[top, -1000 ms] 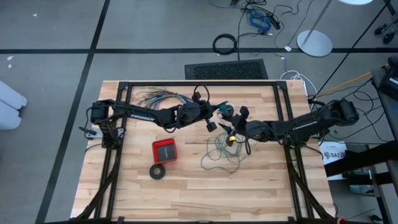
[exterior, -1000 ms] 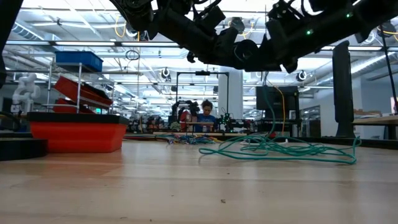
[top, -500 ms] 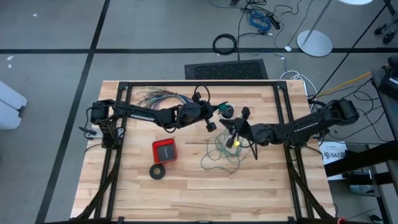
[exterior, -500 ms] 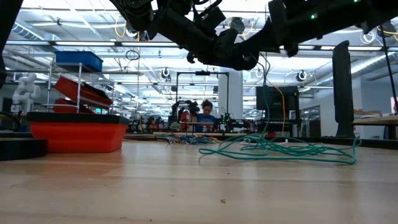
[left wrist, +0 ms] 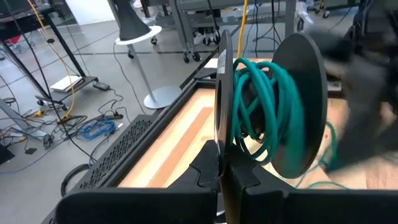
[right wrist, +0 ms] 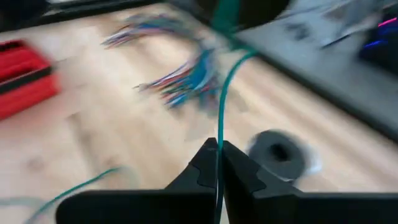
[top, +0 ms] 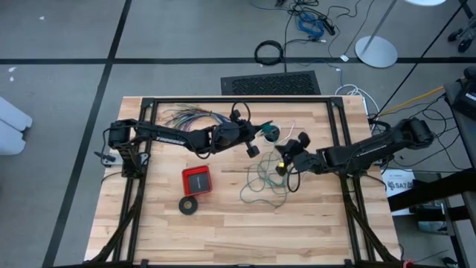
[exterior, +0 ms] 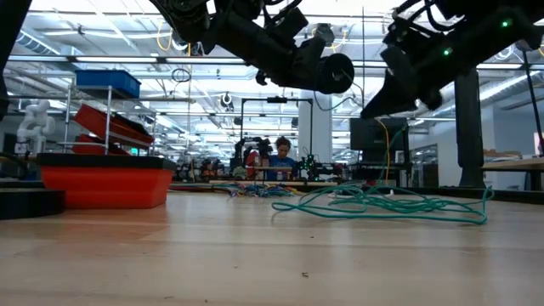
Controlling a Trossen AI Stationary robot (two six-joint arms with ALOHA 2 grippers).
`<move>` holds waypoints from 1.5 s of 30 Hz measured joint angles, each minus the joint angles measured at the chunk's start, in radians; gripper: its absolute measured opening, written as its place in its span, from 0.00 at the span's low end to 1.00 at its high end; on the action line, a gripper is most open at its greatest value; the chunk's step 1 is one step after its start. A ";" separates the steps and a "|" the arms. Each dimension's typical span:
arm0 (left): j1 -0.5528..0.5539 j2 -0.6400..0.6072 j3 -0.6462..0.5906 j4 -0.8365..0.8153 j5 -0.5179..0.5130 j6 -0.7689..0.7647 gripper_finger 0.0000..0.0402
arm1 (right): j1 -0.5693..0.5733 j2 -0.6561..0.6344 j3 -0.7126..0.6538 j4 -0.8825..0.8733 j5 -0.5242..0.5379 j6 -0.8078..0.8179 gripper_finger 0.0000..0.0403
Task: Coil cords
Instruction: Uncoil the green wire from the spool
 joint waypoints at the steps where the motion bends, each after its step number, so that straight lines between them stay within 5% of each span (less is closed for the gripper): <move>1: 0.000 0.000 0.000 0.008 0.000 0.000 0.00 | 0.001 0.012 0.000 0.043 -0.059 -0.025 0.00; 4: 0.001 0.000 0.000 0.020 0.000 0.001 0.00 | 0.020 0.041 0.000 0.225 -0.226 -0.137 0.00; 9: 0.000 0.000 0.000 -0.016 -0.013 0.000 0.00 | 0.102 0.022 0.000 0.402 -0.201 -0.321 0.00; 18: -0.005 0.000 0.000 -0.048 -0.027 -0.001 0.00 | 0.284 -0.101 0.000 0.391 0.307 -0.493 0.00; 24: -0.010 0.000 0.000 -0.047 -0.027 -0.001 0.00 | 0.287 -0.198 0.000 0.029 0.422 -0.212 0.00; 34: -0.010 0.000 0.000 -0.043 -0.027 -0.001 0.00 | 0.280 -0.259 0.000 -0.630 0.324 0.470 0.00; 45: -0.010 0.000 0.000 -0.039 -0.027 0.000 0.00 | 0.283 -0.229 0.000 -0.575 0.075 0.463 0.11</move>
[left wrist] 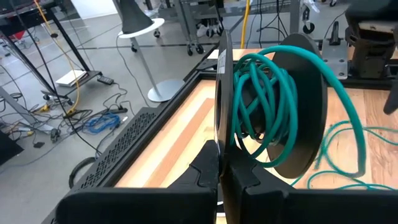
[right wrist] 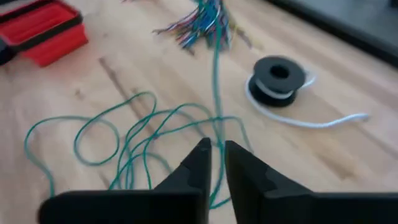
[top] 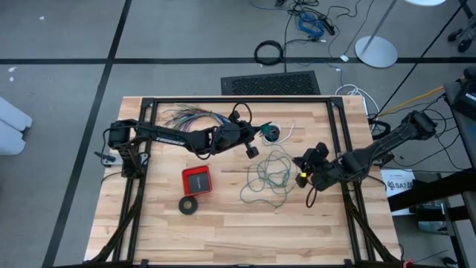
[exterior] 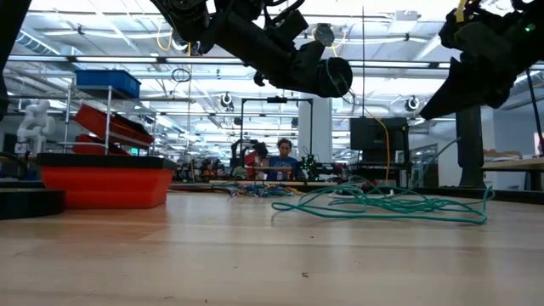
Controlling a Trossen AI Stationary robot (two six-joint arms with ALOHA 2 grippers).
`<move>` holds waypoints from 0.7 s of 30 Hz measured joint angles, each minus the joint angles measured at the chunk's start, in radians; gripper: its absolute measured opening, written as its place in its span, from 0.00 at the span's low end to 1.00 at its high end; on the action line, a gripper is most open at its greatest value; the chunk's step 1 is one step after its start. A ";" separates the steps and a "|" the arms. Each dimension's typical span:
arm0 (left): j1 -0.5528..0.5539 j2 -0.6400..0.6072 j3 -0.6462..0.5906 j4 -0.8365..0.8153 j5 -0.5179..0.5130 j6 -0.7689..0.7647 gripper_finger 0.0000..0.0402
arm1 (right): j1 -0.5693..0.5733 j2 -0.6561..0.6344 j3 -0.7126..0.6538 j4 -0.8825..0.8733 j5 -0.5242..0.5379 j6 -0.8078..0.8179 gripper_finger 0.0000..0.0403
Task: Coil cords
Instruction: Uncoil the green wire from the spool
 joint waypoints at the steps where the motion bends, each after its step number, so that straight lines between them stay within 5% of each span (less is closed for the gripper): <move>1: 0.000 0.000 0.000 0.000 0.000 0.000 0.00 | 0.000 0.006 0.000 0.000 -0.018 0.007 0.14; 12: 0.000 0.000 0.000 -0.001 0.000 0.000 0.00 | 0.027 0.036 0.000 0.160 -0.077 -0.085 0.49; 21: 0.000 0.000 0.000 -0.001 0.002 0.000 0.00 | 0.012 0.098 0.000 0.663 -0.035 -0.559 0.47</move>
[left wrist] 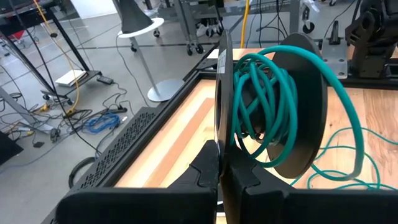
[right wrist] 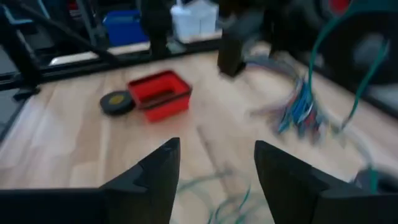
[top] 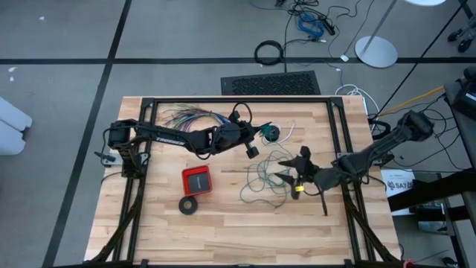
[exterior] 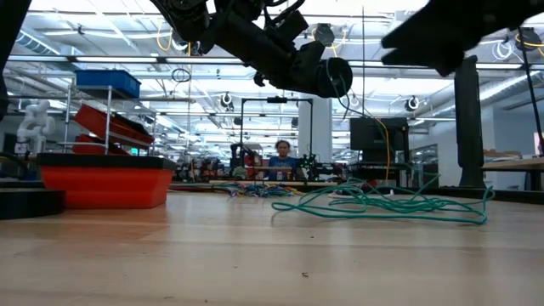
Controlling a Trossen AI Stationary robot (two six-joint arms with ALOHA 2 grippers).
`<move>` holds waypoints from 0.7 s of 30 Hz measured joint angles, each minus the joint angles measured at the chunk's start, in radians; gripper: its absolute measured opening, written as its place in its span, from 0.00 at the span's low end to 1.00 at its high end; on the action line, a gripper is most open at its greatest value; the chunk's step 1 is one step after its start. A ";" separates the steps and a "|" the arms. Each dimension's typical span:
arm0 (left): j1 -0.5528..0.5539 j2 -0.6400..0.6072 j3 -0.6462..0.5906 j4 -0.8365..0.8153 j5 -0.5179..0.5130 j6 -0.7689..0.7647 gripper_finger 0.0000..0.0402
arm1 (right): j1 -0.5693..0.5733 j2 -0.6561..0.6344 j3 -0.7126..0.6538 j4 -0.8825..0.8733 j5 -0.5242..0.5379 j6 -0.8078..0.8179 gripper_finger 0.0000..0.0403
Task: Coil cords
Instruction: Uncoil the green wire from the spool
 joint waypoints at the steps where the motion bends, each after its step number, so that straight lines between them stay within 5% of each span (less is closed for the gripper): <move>1: 0.000 0.000 0.000 0.000 0.000 0.000 0.00 | -0.014 0.014 0.000 0.028 -0.001 -0.034 0.46; 16: 0.000 0.000 0.000 0.000 0.018 -0.001 0.00 | -0.203 0.114 0.000 0.258 -0.013 -0.344 0.33; 21: 0.000 0.000 0.000 0.000 0.022 -0.001 0.00 | -0.269 0.129 0.000 0.273 -0.121 -0.340 0.33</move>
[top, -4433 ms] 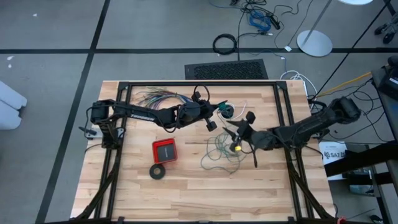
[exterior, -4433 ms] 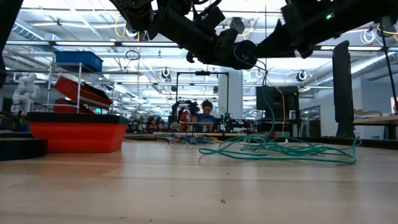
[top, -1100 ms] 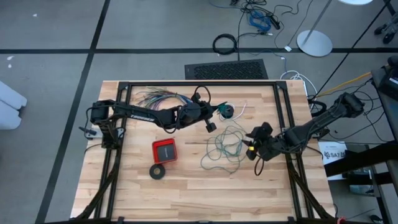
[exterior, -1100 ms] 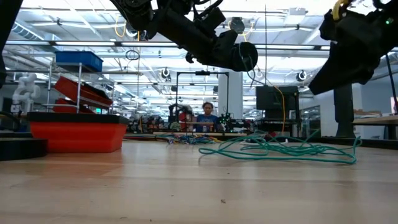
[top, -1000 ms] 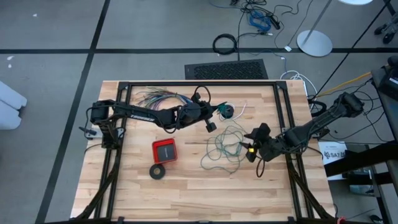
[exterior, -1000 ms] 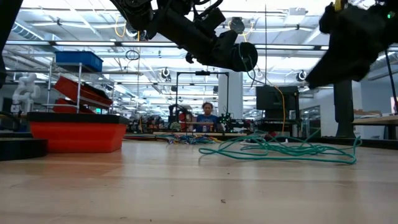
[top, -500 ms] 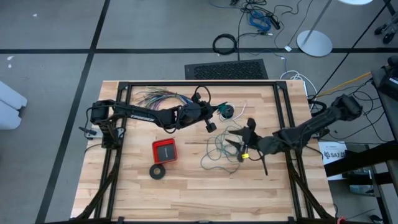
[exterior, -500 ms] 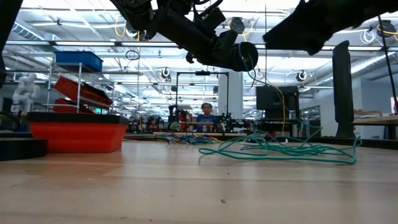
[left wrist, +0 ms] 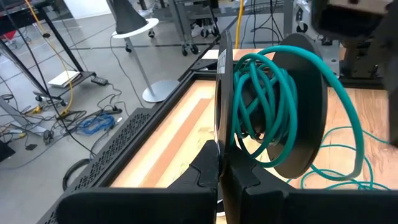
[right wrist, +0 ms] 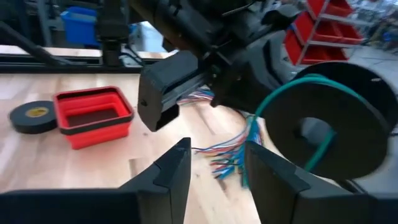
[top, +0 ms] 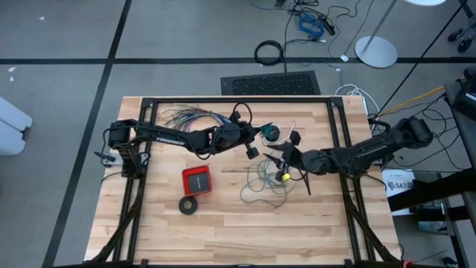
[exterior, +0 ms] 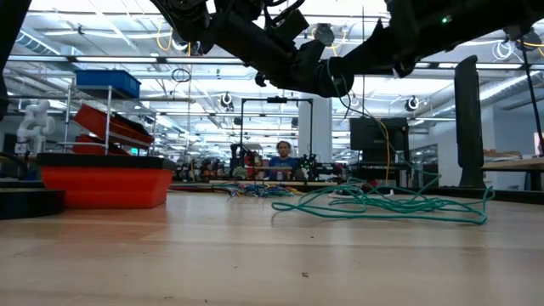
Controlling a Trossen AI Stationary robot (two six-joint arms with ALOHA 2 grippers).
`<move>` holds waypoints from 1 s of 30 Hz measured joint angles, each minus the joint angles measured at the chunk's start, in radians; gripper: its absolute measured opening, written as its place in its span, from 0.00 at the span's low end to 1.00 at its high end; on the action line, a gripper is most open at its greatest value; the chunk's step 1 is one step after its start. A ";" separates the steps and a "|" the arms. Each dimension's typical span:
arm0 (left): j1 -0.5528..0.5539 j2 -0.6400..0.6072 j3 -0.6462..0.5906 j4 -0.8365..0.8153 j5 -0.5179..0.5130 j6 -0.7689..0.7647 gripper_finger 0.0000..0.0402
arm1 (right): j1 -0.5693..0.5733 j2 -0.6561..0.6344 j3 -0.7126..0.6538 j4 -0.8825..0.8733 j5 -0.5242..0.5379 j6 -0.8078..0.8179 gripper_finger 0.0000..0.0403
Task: Coil cords
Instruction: Uncoil the green wire from the spool
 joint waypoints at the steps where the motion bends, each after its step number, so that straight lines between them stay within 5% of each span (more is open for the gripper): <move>1: 0.000 0.000 0.000 0.000 0.000 0.000 0.00 | -0.008 0.005 0.000 0.002 -0.004 0.000 0.33; 10: -0.004 0.000 0.000 0.000 0.006 -0.001 0.00 | -0.077 0.061 0.000 0.044 -0.023 -0.002 0.26; 17: -0.004 0.000 0.000 0.000 0.006 -0.001 0.00 | -0.085 0.081 0.000 0.070 -0.028 -0.013 0.02; 24: -0.004 0.000 0.000 -0.005 0.006 -0.001 0.00 | -0.060 0.064 0.000 0.161 -0.021 -0.086 0.00; 30: -0.004 0.000 0.000 -0.010 0.006 0.000 0.00 | -0.010 -0.002 0.000 0.167 0.213 -0.175 0.00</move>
